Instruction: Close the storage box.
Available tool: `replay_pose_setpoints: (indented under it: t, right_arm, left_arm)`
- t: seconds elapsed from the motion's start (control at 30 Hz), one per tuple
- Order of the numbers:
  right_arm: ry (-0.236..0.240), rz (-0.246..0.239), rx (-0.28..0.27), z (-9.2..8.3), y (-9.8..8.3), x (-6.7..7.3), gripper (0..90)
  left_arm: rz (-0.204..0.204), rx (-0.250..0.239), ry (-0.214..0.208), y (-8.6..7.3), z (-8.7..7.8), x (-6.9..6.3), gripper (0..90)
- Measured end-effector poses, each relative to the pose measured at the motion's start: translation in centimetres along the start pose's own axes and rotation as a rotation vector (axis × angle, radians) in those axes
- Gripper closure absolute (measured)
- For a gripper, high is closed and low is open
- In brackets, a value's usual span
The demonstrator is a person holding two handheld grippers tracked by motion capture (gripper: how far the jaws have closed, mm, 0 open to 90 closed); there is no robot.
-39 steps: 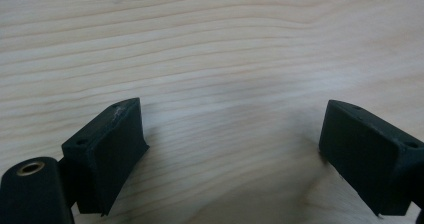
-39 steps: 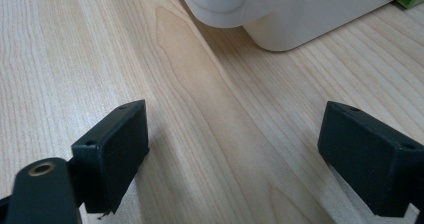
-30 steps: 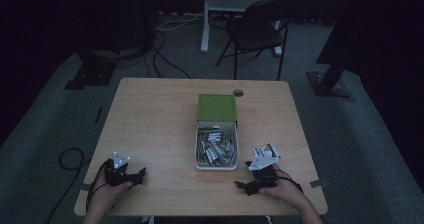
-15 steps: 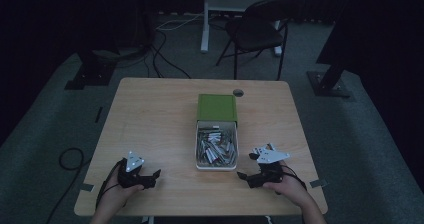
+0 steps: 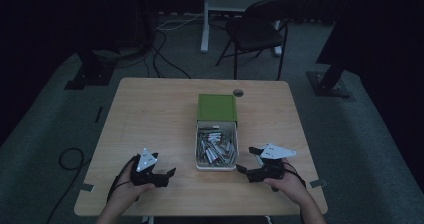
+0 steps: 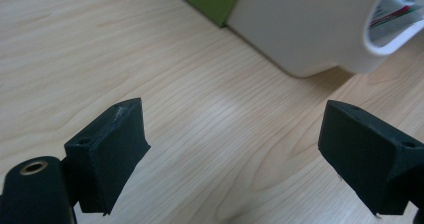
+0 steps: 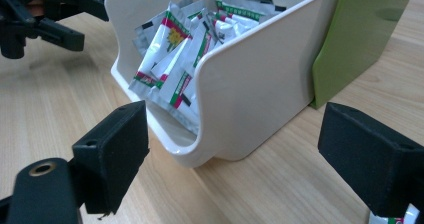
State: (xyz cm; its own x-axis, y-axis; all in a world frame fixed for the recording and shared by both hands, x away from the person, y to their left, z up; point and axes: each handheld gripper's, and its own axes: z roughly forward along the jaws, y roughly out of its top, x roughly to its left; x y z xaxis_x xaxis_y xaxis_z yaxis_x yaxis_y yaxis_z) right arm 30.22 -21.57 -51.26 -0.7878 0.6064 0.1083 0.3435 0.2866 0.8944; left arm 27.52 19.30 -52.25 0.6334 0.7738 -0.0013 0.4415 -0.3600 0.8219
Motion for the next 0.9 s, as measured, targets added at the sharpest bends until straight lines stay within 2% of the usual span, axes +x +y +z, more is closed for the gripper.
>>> replay_pose_setpoints:
  t: [0.2,0.5,0.63,0.77,0.9]
  right_arm:
    - [0.007,0.0,-0.013,0.3,0.2,0.1,12.6]
    - [0.015,0.006,-0.029,0.8,0.7,0.1,12.5]
    - [0.024,0.018,-0.036,1.0,0.8,0.1,12.6]
    - [0.017,0.015,-0.029,1.5,0.8,0.0,12.6]
    - [0.008,0.019,-0.026,1.7,0.7,-0.2,12.6]
  left_arm:
    - [0.036,-0.037,-0.05,0.9,0.5,-1.2,12.5]
    - [0.073,-0.093,-0.096,2.9,1.2,-2.8,12.4]
    - [0.081,-0.107,-0.109,3.4,1.8,-3.0,12.4]
    - [0.079,-0.107,-0.109,3.5,2.5,-2.9,12.4]
    - [0.077,-0.128,-0.105,3.7,3.1,-2.8,12.5]
